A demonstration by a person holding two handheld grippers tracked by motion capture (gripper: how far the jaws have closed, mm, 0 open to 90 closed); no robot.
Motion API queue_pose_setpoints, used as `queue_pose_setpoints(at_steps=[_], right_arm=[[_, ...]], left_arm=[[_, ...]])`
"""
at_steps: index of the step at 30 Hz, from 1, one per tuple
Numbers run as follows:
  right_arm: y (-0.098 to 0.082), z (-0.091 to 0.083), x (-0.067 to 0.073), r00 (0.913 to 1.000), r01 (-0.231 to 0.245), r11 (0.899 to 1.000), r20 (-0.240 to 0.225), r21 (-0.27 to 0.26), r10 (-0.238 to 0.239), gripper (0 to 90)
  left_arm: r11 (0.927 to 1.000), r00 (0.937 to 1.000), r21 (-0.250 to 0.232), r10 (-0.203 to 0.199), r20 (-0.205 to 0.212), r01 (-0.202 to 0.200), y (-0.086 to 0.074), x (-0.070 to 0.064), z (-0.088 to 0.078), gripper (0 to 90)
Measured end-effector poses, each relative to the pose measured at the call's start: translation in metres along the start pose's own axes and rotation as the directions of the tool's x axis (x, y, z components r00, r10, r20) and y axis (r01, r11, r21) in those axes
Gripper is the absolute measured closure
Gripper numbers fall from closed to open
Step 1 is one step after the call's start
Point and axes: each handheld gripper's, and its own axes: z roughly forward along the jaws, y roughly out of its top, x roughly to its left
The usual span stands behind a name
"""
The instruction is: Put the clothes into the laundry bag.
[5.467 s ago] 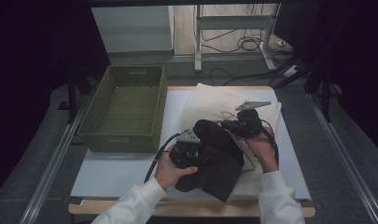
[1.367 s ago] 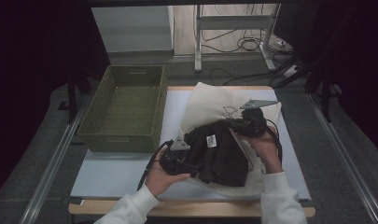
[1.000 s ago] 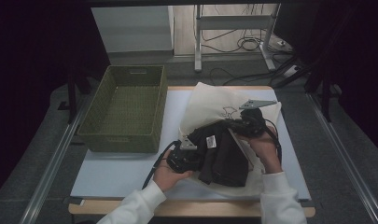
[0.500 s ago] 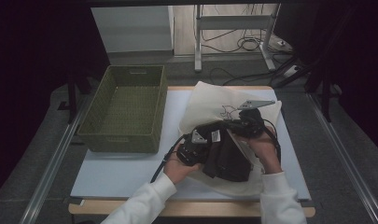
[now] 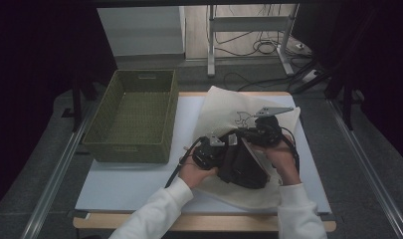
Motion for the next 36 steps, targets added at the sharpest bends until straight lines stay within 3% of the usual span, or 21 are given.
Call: queue_pose_setpoints(at_steps=[9, 12, 19, 21, 23, 26, 29, 32, 36], right_arm=[[-0.001, 0.0, -0.002, 0.9999, -0.009, 1.0, 0.008, -0.004, 0.009, 86.6], [-0.002, 0.001, -0.003, 0.9999, -0.011, 1.0, 0.009, -0.003, 0.011, 86.6], [-0.002, -0.001, -0.004, 0.9998, -0.014, 1.0, 0.011, -0.006, 0.015, 86.5], [-0.002, 0.0, -0.004, 0.9998, -0.015, 1.0, 0.011, -0.006, 0.015, 86.5], [-0.002, 0.0, -0.004, 0.9998, -0.014, 1.0, 0.011, -0.006, 0.014, 86.5], [-0.002, 0.0, -0.004, 0.9998, -0.013, 1.0, 0.011, -0.005, 0.013, 86.5], [-0.002, 0.0, -0.004, 0.9999, -0.013, 1.0, 0.011, -0.003, 0.013, 86.5], [-0.002, 0.001, -0.003, 0.9999, -0.012, 1.0, 0.012, -0.001, 0.013, 86.5], [-0.002, 0.001, -0.003, 0.9999, -0.013, 1.0, 0.011, -0.001, 0.013, 86.5]], left_arm=[[0.9965, 0.9987, -0.08, -0.022, 0.046, 0.026, -0.007, 0.001, -0.022, 58.4], [0.9944, 0.9989, -0.105, -0.006, 0.047, 0.011, -0.01, -0.002, -0.036, 53.5], [0.9839, 0.9927, -0.175, -0.015, 0.119, 0.036, -0.012, -0.005, -0.064, 47.0], [0.9807, 0.9917, -0.192, -0.014, 0.128, 0.038, -0.015, -0.007, -0.069, 49.4], [0.9793, 0.9898, -0.199, -0.008, 0.142, 0.037, -0.017, -0.008, -0.072, 58.7], [0.983, 0.9812, -0.183, 0.02, 0.192, 0.016, -0.02, -0.012, -0.075, 76.0], [0.9862, 0.9721, -0.165, 0.05, 0.229, -0.012, -0.021, -0.017, -0.074, 86.7], [0.9873, 0.9641, -0.152, 0.084, 0.252, -0.046, -0.021, -0.024, -0.071, 89.8], [0.9894, 0.9579, -0.126, 0.105, 0.267, -0.073, -0.022, -0.032, -0.061, 90.0]])
